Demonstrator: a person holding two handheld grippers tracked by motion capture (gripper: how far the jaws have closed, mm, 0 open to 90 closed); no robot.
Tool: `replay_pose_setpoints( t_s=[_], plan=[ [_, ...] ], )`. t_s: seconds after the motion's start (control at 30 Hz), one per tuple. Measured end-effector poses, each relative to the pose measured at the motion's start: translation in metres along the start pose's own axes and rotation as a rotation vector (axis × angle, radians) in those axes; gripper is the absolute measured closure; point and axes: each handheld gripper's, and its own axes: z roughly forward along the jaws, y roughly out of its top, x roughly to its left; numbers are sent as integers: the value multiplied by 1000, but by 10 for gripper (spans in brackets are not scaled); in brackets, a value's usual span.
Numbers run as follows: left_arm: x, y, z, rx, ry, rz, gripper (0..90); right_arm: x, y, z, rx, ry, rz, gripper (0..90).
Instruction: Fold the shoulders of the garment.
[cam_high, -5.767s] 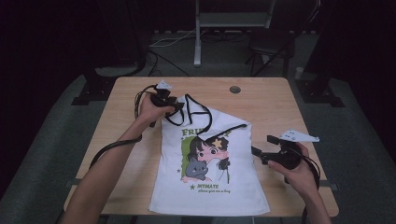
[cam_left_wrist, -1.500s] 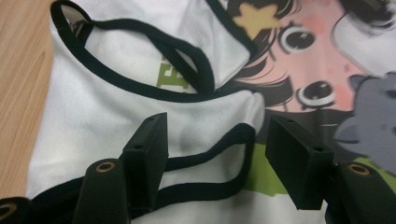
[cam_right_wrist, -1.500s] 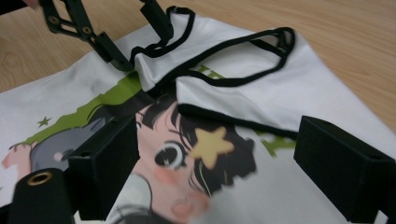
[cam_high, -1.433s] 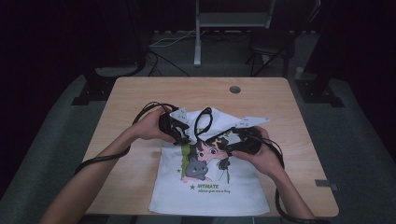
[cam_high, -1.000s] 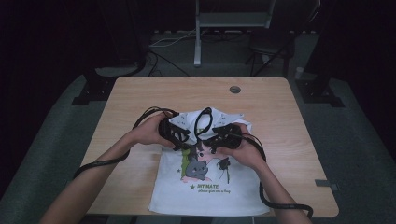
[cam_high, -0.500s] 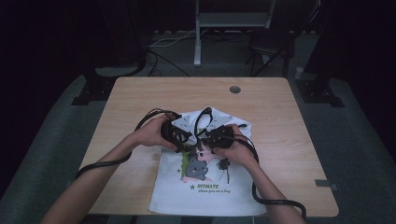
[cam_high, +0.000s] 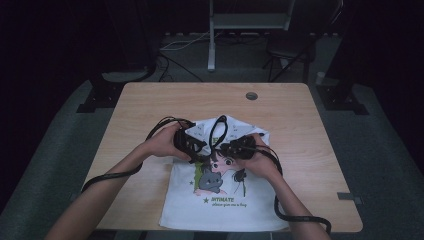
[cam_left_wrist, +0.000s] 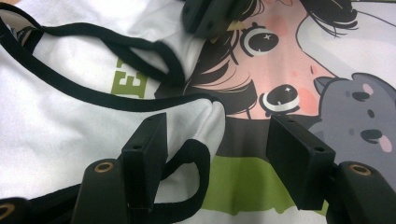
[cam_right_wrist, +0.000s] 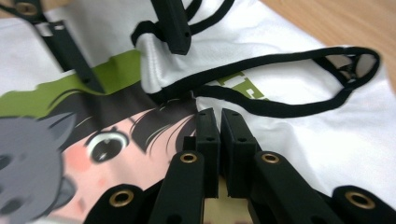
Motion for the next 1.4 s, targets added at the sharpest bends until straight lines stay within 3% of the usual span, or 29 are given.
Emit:
replay_pose_setpoints(
  t_s=[0.2, 0.3, 0.4, 0.53, 0.7, 0.83, 0.9, 1.0, 1.2, 1.27, 1.3, 1.4],
  plan=[
    [1, -1, -3, -7, 2, 4, 448, 0, -9, -29, 6, 57, -60, 866],
    [1, -1, -2, -11, -1, -4, 447, -2, -18, -35, 13, 69, -38, 842],
    [0, 0, 0, -3, -11, -1, 447, -4, -26, -30, 16, 79, 2, 775],
    [-3, -3, 2, 24, -37, 3, 447, -2, -32, -21, 37, 112, 14, 685],
    [-5, -6, 2, 33, -73, -21, 431, -7, -32, -21, 52, 181, 66, 575],
    [-5, -6, -1, 23, -72, -45, 392, -10, -30, -25, 44, 170, 88, 533],
    [-5, -7, -5, -1, -65, -56, 381, -12, -29, -31, 16, 157, 102, 497],
    [-4, -11, -16, -57, -22, -118, 310, -13, -31, -42, -35, 116, 135, 417],
    [-9, -32, -47, -226, 65, -237, 299, -18, -53, -69, -111, 48, 237, 287],
    [-11, -39, -55, -275, 104, -297, 211, -20, -61, -77, -125, 14, 280, 235],
    [-13, -44, -61, -297, 137, -327, 210, -21, -64, -80, -131, 6, 300, 231],
    [-20, -53, -69, -343, 191, -353, 210, -24, -76, -92, -178, -29, 361, 213]
  ],
)
